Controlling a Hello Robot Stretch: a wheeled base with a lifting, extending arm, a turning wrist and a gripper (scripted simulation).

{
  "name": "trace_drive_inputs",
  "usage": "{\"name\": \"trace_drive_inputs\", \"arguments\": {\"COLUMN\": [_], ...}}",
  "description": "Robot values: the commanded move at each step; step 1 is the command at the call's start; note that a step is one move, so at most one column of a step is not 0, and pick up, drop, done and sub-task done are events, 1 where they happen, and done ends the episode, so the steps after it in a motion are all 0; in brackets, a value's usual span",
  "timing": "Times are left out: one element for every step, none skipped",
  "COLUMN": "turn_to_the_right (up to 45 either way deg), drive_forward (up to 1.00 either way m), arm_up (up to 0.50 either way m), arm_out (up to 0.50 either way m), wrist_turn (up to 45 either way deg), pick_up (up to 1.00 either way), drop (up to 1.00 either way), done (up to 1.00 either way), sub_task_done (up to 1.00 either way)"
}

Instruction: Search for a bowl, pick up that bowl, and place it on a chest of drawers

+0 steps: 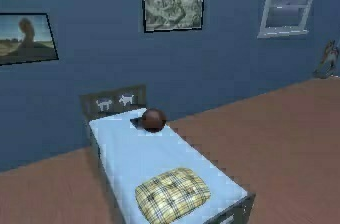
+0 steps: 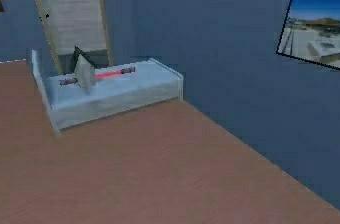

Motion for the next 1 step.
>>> {"name": "trace_drive_inputs", "arguments": {"turn_to_the_right": [45.0], "drive_forward": [0.0], "arm_up": [0.0], "arm_out": [0.0], "wrist_turn": [0.0], "pick_up": [0.0], "drop": [0.0], "done": [0.0], "sub_task_done": [0.0]}}
